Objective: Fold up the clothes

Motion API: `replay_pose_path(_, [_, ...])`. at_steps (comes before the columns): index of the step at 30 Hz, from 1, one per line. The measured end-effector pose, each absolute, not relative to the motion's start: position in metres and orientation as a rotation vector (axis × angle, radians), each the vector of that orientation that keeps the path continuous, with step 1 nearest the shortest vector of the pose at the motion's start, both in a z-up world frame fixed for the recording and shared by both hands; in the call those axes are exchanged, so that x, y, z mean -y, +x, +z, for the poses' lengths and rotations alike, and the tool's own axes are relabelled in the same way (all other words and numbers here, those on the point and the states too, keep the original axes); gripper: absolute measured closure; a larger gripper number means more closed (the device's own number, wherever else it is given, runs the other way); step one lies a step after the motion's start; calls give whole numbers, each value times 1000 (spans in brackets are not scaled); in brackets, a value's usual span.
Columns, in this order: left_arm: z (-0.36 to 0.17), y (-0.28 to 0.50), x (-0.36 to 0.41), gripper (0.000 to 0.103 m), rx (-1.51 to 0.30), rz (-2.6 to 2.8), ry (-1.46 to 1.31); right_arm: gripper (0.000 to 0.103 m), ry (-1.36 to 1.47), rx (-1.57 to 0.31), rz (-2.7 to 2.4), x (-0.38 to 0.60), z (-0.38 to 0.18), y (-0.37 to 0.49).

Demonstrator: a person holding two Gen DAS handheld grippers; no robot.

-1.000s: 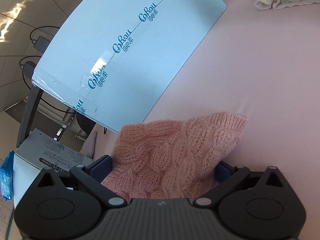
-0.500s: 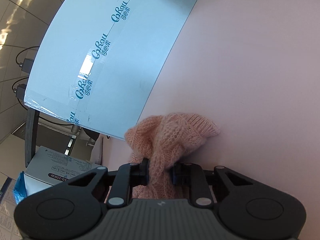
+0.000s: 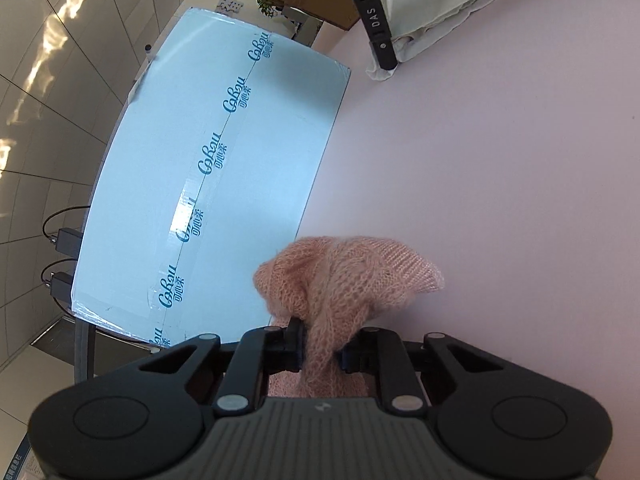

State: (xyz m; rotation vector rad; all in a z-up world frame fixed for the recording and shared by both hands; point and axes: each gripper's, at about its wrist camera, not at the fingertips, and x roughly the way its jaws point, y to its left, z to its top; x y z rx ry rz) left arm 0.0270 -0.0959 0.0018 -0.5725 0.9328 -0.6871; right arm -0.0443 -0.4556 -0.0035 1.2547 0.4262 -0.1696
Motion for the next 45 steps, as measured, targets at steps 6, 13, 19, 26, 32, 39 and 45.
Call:
replay_pose_path(6, [2,20,94,25,-916,-652,-614,86,1254,-410,-190,463,-6,-65])
replay_pose_path(13, [29,-8,45,25,-812,-565,-595,86,934,-241,-160,419,56,-70])
replay_pose_path(19, [3,-2,-6,25,-825,-529,-757,86,697,-156,-87,360,99,-52])
replay_pose_path(26, [0,-7,-42,25,-720,-527,-965,86,497,-199,118,261,117,-24])
replay_pose_path(32, [35,-47,-85,25,-367,-290,-941,86,320,-196,169,178,107,-26])
replay_pose_path(39, [43,-59,-129,25,-277,-242,-1053,85,156,-243,264,110,85,-23])
replay_pose_path(45, [47,-66,-141,25,-200,-225,-1128,84,18,-294,345,66,61,-27])
